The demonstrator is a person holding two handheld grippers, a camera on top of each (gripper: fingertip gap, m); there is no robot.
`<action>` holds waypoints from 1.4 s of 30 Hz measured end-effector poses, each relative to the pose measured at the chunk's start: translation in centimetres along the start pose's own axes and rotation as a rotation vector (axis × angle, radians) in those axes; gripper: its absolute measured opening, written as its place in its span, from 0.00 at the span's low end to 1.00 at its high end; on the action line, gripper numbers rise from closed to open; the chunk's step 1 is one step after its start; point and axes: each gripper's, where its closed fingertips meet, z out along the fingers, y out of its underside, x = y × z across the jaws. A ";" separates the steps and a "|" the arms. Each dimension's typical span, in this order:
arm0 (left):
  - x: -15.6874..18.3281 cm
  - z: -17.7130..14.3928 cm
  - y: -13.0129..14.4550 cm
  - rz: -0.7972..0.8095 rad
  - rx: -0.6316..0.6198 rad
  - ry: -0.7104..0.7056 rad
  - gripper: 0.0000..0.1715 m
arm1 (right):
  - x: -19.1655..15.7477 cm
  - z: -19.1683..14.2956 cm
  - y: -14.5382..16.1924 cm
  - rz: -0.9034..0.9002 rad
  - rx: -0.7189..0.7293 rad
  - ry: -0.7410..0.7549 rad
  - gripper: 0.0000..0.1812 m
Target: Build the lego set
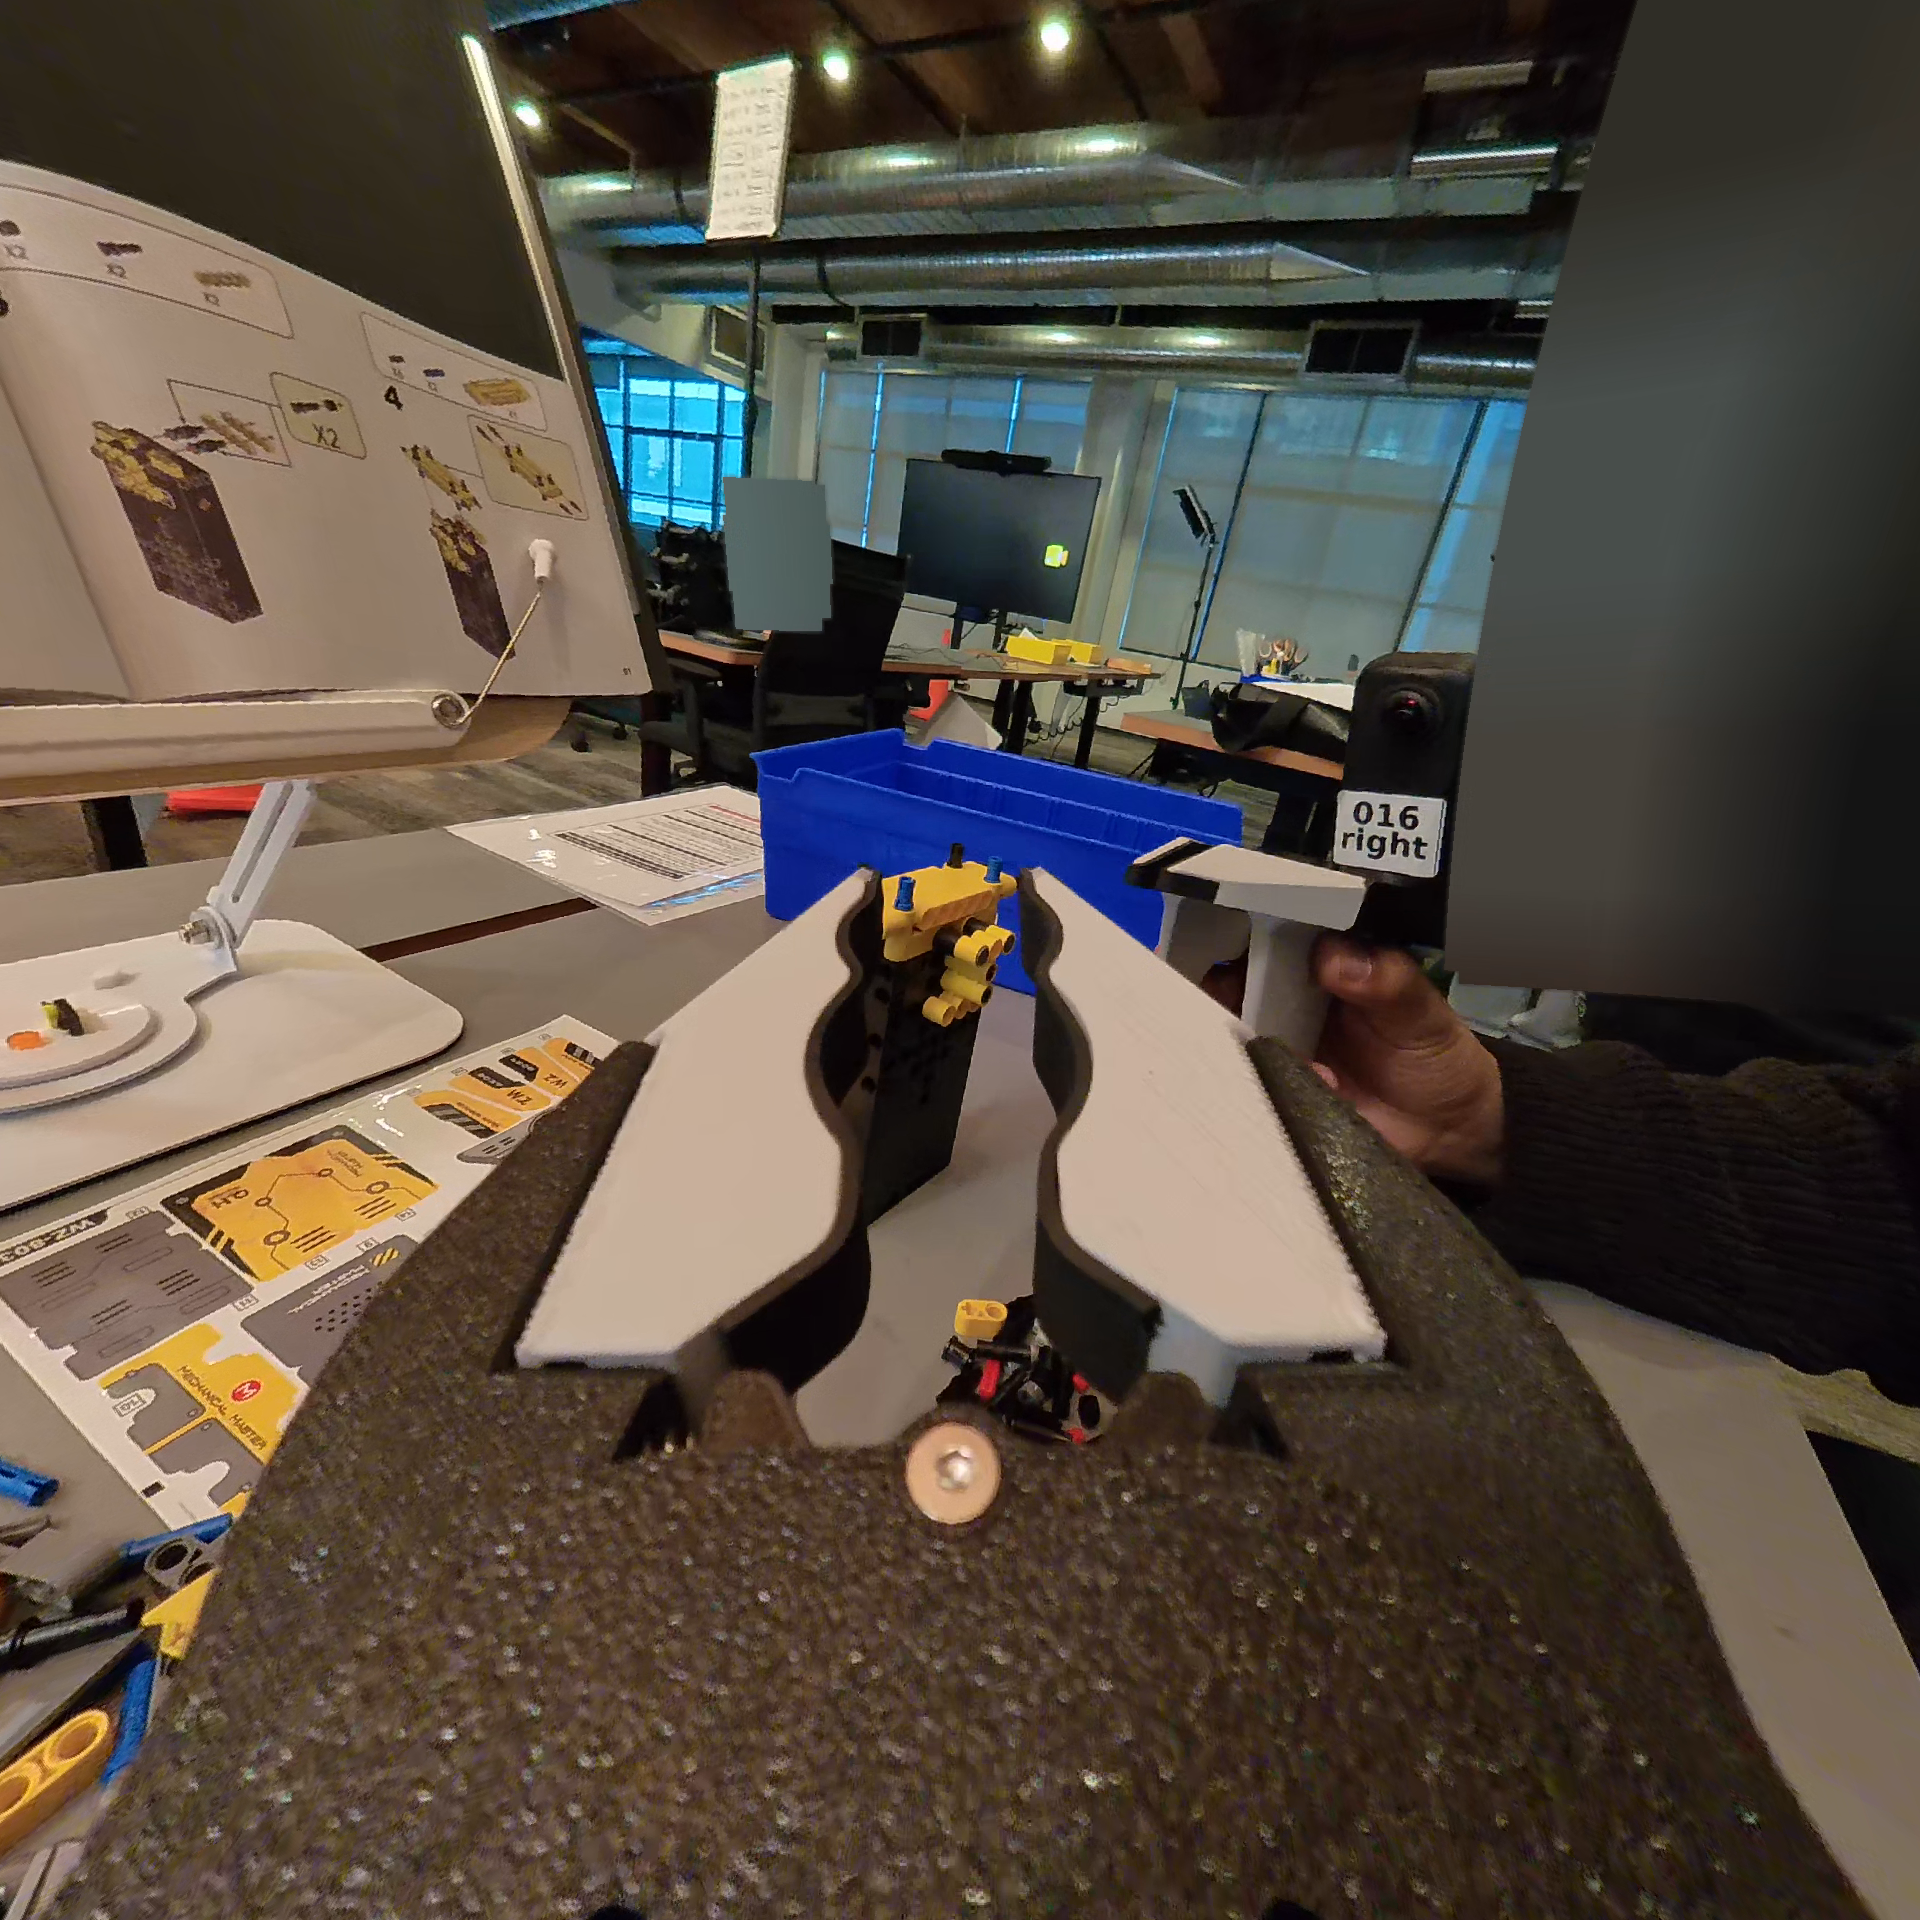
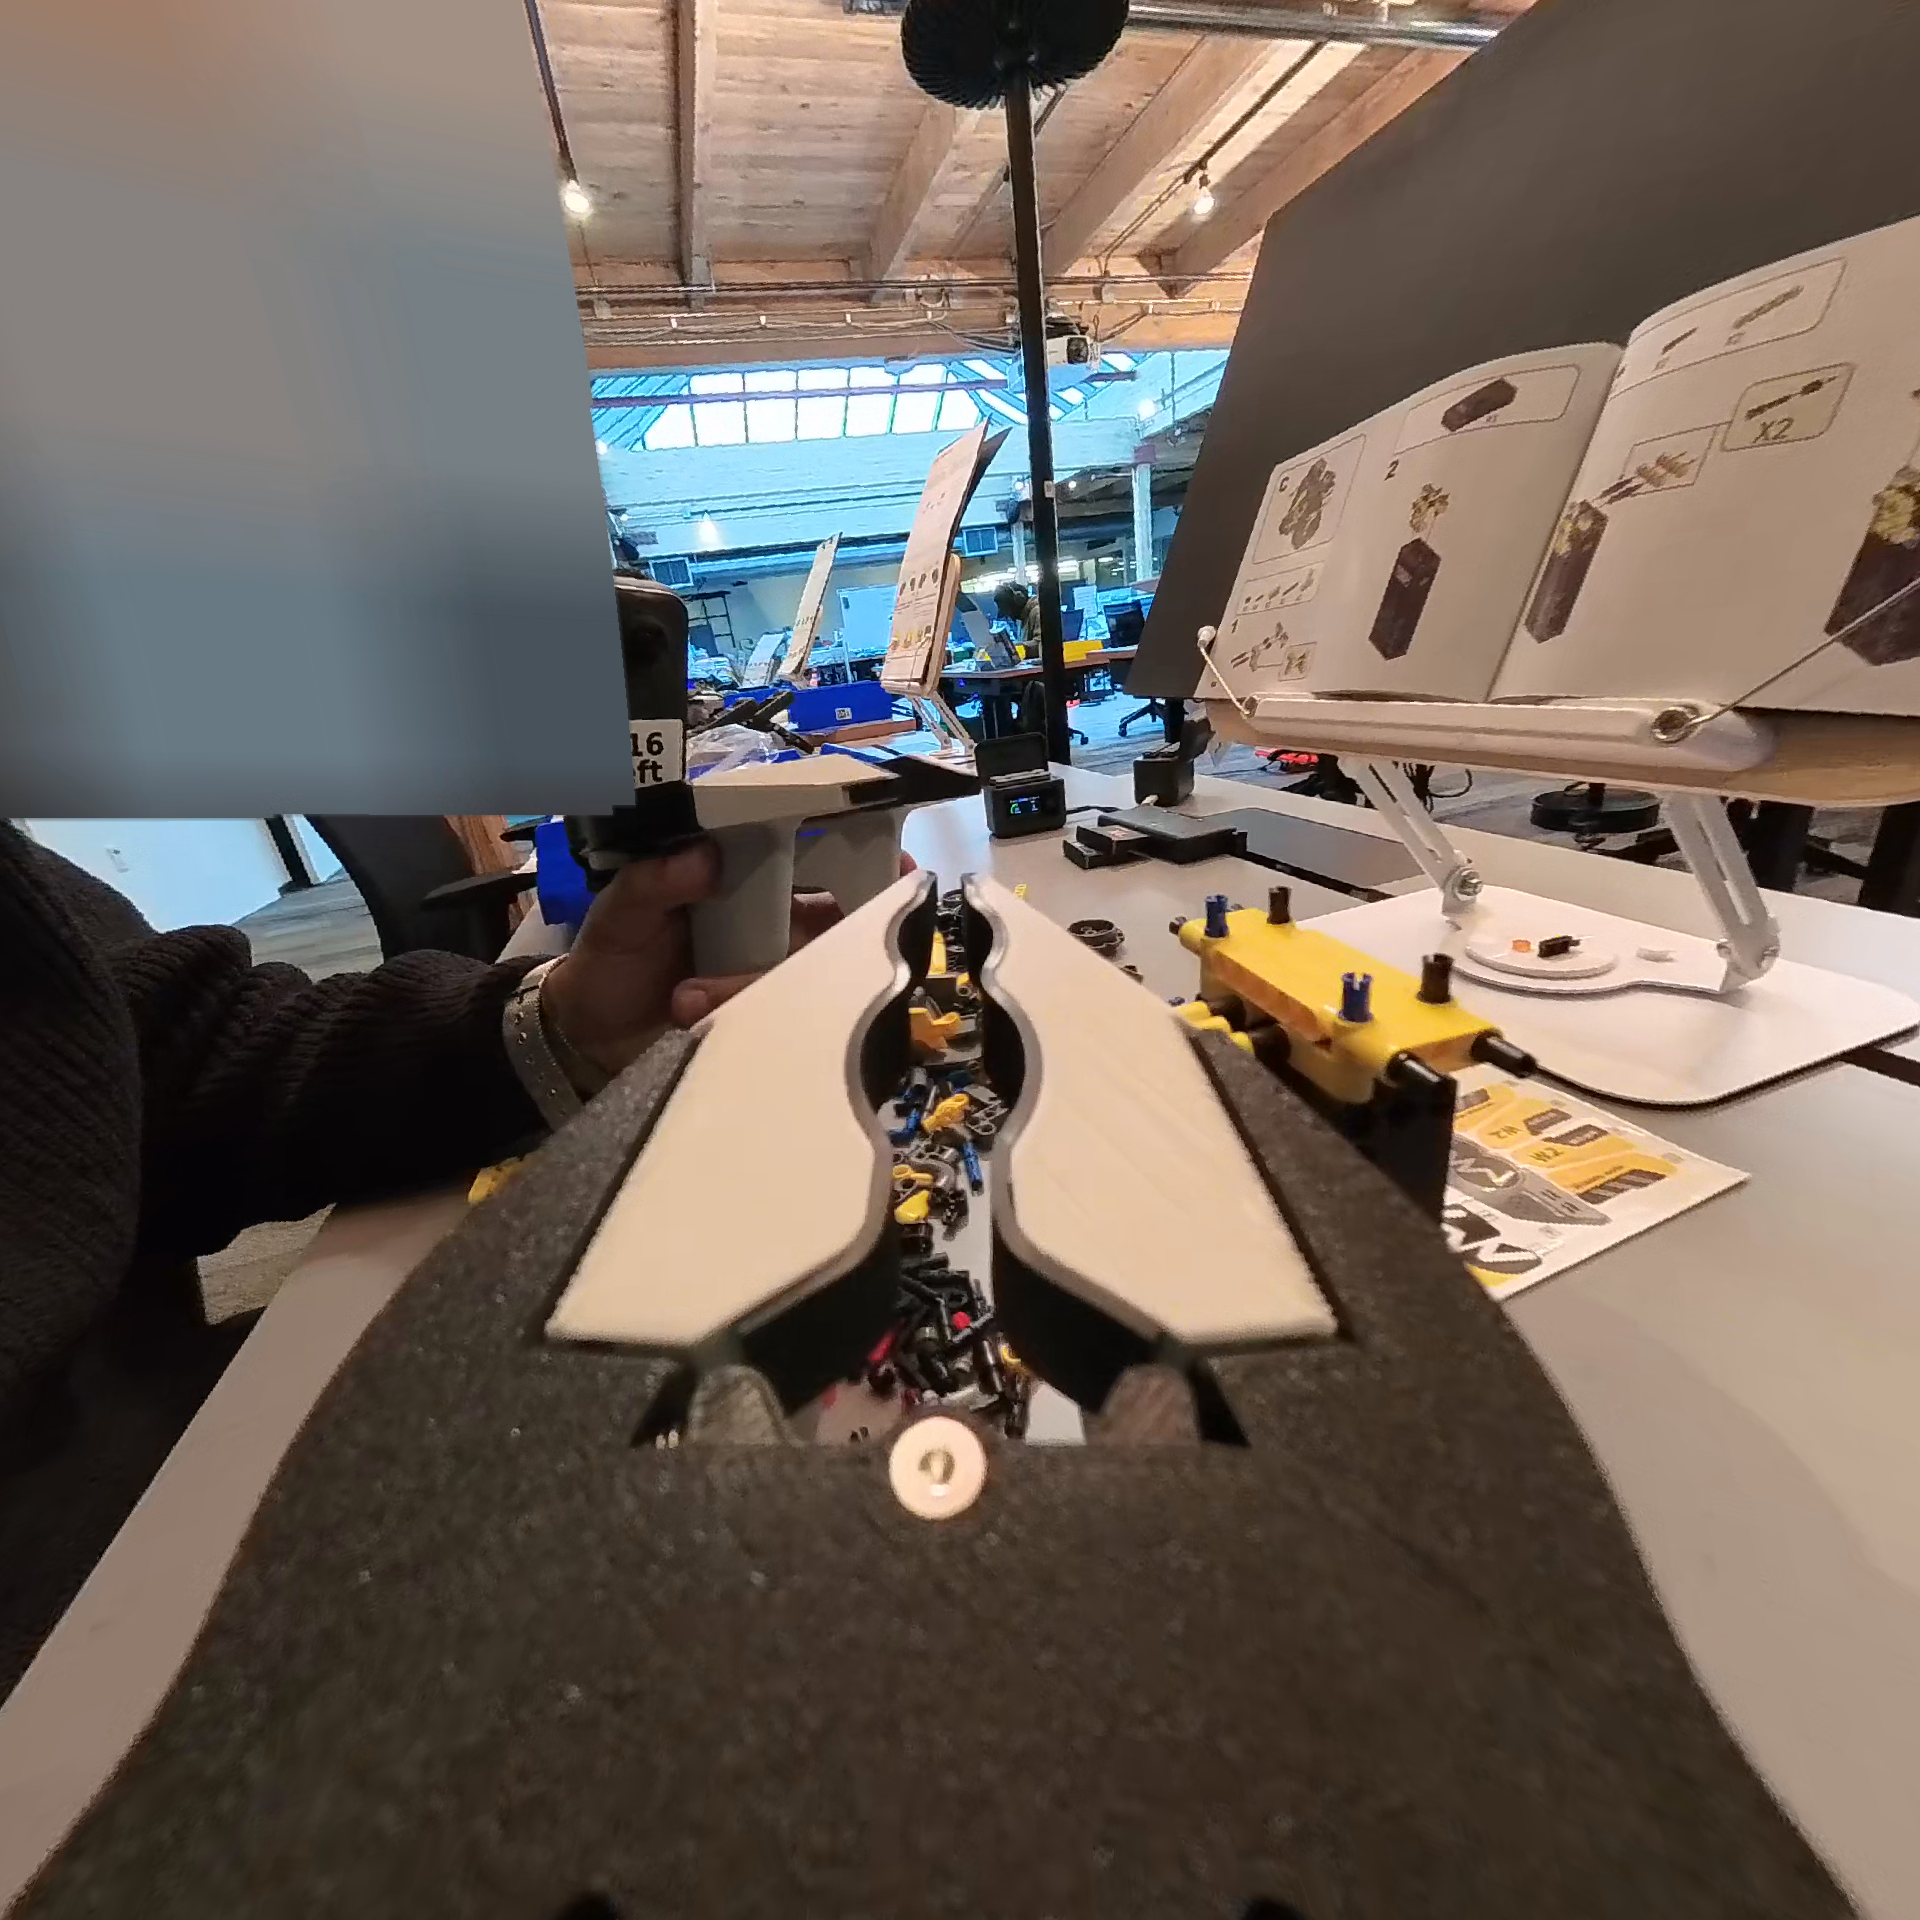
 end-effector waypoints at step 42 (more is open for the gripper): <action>0.1 0.6 1.9 -0.011 -0.083 0.014 0.15 | 4.5 -1.7 0.0 0.164 0.029 0.211 0.02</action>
